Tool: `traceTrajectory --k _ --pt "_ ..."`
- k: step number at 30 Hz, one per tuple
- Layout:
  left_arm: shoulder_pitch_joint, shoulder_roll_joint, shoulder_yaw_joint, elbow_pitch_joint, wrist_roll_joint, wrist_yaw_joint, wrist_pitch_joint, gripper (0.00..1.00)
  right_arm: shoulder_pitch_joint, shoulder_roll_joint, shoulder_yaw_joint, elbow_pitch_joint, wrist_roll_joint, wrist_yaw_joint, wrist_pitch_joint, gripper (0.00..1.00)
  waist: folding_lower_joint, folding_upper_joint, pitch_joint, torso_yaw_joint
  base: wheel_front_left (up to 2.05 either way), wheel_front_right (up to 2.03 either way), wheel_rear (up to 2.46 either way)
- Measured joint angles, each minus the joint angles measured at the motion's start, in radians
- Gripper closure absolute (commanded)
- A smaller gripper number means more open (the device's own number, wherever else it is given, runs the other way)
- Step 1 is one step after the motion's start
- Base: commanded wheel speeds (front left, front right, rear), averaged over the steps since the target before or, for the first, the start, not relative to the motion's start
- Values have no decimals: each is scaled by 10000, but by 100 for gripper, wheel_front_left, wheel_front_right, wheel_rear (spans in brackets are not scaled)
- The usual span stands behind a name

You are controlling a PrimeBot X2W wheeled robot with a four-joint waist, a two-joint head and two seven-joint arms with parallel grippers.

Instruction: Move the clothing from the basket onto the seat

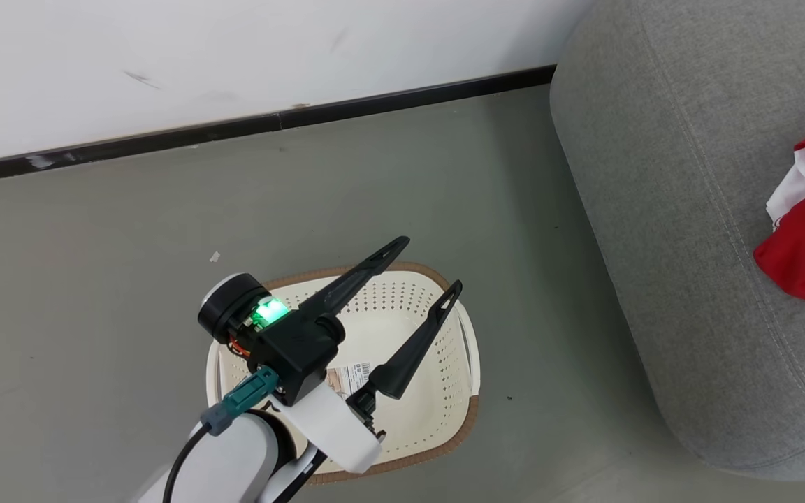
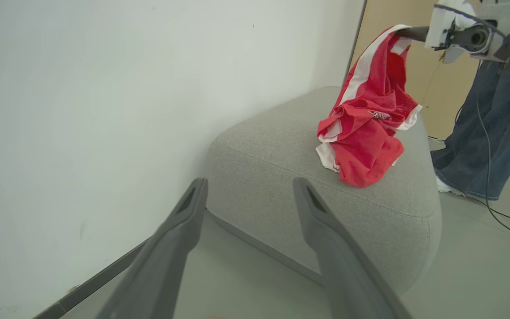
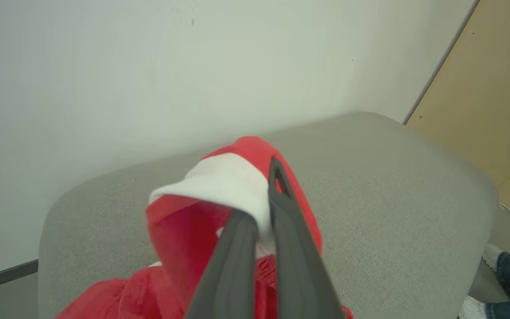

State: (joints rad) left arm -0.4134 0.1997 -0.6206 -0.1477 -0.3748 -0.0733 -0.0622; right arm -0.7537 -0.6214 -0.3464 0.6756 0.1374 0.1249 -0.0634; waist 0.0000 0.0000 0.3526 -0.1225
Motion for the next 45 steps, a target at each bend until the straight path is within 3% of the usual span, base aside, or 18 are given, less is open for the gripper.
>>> traceTrajectory --k 13,17,18,19,31,45 --pt "-152 75 192 -10 4 2 -4 0 696 690 -322 1085 35 0 -545 100 0 0 306 4 0 0 0" --pt "-154 123 257 -8 4 2 -8 0 691 848 -305 1283 82 0 -721 51 0 0 355 -19 0 0 0" --pt "-154 138 270 -2 4 2 -10 0 691 863 -305 1356 105 0 -721 13 1 0 356 -28 0 0 0" --pt "-155 150 282 12 4 2 -12 0 694 886 -284 1427 115 0 -719 0 0 0 353 -40 0 0 0" --pt "-156 94 290 105 -2 2 -171 0 699 1206 497 1567 520 0 -779 0 0 0 288 -303 0 0 0" --pt "-155 40 552 412 -58 19 -560 0 999 1450 1918 207 1005 -2 -1243 0 0 0 38 -717 0 0 0"
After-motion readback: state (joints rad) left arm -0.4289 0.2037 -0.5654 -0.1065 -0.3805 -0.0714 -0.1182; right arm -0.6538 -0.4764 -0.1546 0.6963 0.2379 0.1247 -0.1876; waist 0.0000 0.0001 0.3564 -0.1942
